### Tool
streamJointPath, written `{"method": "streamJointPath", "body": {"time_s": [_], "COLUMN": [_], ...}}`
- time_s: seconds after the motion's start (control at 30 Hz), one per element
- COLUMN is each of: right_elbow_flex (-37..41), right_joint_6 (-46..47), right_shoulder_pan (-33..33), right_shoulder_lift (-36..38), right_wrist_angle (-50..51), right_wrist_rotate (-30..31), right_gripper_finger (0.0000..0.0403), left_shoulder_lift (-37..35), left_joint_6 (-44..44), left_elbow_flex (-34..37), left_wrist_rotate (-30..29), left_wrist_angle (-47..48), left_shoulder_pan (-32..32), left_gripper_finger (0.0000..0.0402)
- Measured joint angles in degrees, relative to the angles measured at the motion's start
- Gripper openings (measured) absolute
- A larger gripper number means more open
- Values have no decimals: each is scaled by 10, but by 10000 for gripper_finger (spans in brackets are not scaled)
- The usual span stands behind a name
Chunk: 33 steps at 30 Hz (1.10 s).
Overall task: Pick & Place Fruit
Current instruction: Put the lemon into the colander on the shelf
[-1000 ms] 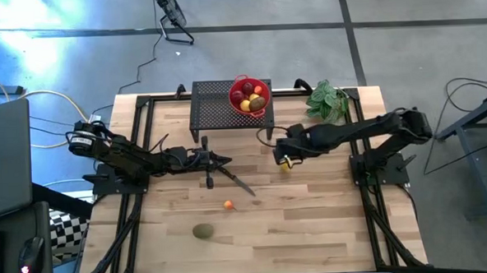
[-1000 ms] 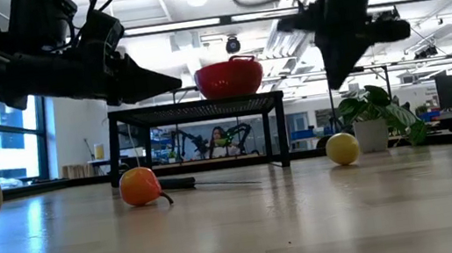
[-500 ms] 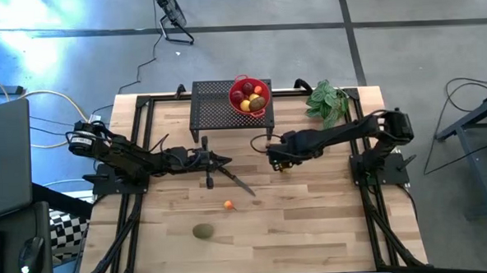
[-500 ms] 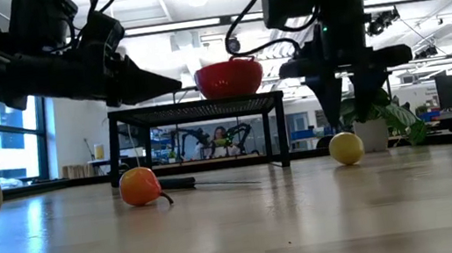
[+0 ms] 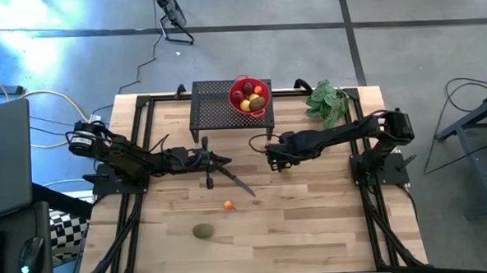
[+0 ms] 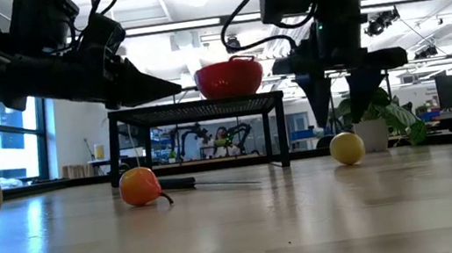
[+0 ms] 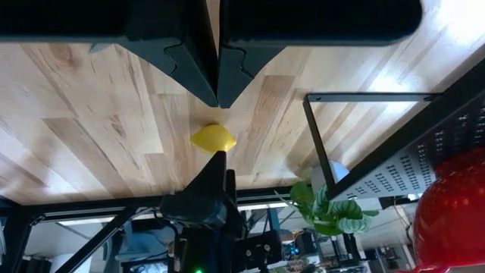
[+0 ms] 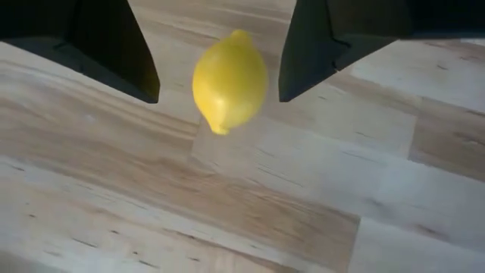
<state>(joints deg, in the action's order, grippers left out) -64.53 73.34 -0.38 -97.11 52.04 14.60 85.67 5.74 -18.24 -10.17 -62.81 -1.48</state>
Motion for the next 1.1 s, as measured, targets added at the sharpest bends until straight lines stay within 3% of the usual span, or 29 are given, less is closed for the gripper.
{"method": "streamJointPath", "body": {"time_s": [0.43, 0.83, 1.1], "right_elbow_flex": [0, 0, 0], "right_joint_6": [3, 0, 4], "right_shoulder_pan": [0, -2, -1], "right_shoulder_lift": [-76, -84, -83], "right_wrist_angle": [-20, -21, -19], "right_wrist_rotate": [-19, -12, -33], "right_gripper_finger": [256, 205, 226], "left_shoulder_lift": [0, 0, 0], "left_joint_6": [-1, -1, -2], "left_elbow_flex": [0, 0, 0], "left_wrist_rotate": [0, 0, 0], "left_wrist_angle": [0, 0, 0], "left_shoulder_pan": [0, 0, 0], "left_gripper_finger": [0, 0, 0]}}
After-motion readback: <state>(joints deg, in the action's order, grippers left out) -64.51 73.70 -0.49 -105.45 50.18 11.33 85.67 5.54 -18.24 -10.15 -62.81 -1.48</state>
